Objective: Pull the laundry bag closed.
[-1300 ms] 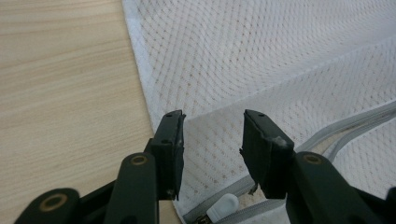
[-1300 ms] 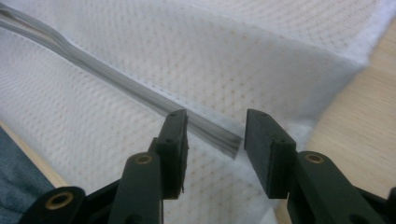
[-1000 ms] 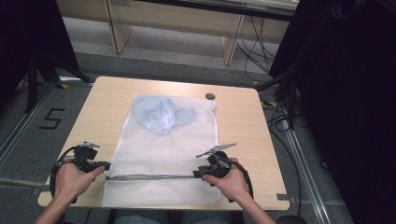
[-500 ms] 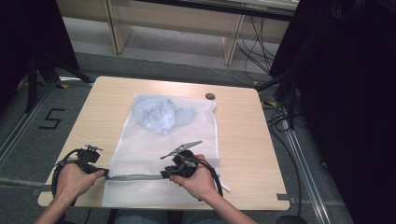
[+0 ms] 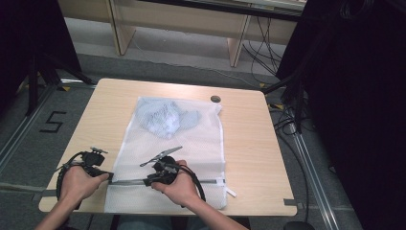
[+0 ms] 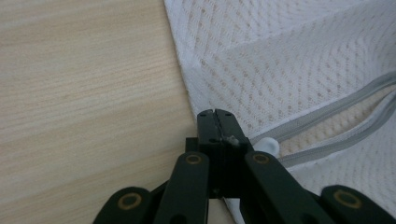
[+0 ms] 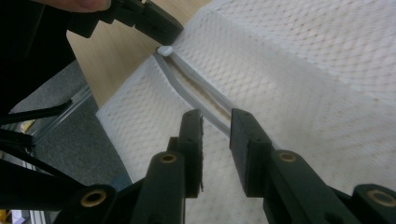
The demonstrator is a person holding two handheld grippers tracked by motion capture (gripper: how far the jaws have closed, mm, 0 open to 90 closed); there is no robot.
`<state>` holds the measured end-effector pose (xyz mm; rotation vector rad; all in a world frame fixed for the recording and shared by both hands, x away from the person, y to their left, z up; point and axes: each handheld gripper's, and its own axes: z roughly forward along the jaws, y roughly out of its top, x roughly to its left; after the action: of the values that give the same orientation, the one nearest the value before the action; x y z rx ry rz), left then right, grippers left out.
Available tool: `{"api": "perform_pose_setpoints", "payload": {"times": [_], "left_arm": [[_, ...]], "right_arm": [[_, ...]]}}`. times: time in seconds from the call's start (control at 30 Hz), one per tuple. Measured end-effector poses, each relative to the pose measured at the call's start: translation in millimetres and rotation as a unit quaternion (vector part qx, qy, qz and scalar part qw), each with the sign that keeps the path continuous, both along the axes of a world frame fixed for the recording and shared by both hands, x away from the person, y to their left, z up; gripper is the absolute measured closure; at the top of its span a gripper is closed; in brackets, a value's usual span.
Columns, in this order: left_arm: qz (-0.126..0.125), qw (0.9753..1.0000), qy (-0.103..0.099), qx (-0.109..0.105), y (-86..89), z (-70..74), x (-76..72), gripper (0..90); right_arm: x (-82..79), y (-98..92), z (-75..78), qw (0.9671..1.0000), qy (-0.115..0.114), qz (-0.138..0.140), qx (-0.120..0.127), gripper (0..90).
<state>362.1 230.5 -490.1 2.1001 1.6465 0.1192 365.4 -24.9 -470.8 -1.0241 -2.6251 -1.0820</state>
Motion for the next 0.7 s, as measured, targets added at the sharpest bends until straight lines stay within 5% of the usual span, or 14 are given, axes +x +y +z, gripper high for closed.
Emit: {"api": "perform_pose_setpoints", "payload": {"times": [0.23, 0.3, 0.7], "left_arm": [[0.008, 0.9999, -0.009, -0.004, 1.7, -0.3, 0.5, 89.7], [0.000, 1.0000, 0.005, 0.001, 3.3, 0.0, 1.6, 89.7], [0.000, 1.0000, 0.007, 0.002, 3.6, -0.5, 2.2, 89.9]], "right_arm": [[0.9, 18.3, -8.1, 0.9999, 0.013, 0.003, -0.002, 74.7], [1.9, 23.5, -9.8, 0.9999, 0.009, 0.007, 0.001, 74.6], [6.0, 55.5, -13.6, 0.9998, 0.013, 0.016, 0.007, 73.2]]}}
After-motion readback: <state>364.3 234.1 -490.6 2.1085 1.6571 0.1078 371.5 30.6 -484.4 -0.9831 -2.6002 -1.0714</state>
